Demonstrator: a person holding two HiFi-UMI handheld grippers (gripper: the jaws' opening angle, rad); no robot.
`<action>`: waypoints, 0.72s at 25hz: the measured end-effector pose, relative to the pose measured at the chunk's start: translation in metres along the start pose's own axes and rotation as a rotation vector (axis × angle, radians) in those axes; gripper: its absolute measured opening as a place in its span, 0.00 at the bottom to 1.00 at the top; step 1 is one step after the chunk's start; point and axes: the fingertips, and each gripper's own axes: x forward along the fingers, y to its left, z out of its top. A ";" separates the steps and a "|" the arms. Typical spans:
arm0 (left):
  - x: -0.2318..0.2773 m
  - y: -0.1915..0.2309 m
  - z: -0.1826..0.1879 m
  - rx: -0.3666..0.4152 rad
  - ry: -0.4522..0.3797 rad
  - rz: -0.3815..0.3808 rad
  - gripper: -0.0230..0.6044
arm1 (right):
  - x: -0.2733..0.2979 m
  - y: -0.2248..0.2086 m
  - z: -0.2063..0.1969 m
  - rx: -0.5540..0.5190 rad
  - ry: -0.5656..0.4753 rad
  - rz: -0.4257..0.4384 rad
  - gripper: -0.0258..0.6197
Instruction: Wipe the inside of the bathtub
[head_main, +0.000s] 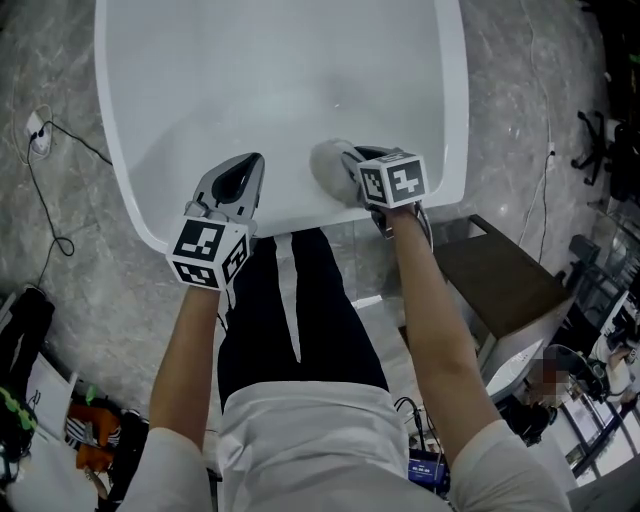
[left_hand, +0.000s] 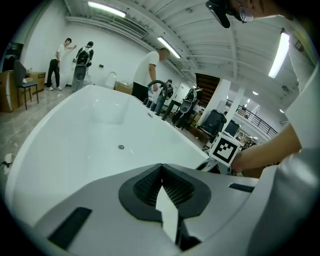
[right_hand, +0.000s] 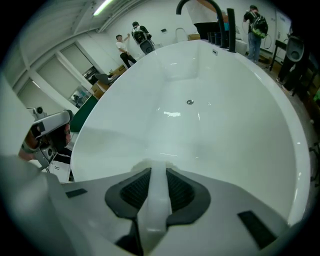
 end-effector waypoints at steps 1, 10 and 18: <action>0.003 -0.004 0.000 0.001 0.002 -0.006 0.05 | -0.005 -0.006 -0.001 0.005 -0.004 -0.004 0.19; 0.027 -0.035 0.000 0.006 0.008 -0.041 0.05 | -0.033 -0.063 -0.012 -0.001 0.005 -0.056 0.19; 0.036 -0.039 -0.009 0.006 0.021 -0.029 0.05 | -0.033 -0.088 -0.015 -0.028 0.022 -0.080 0.19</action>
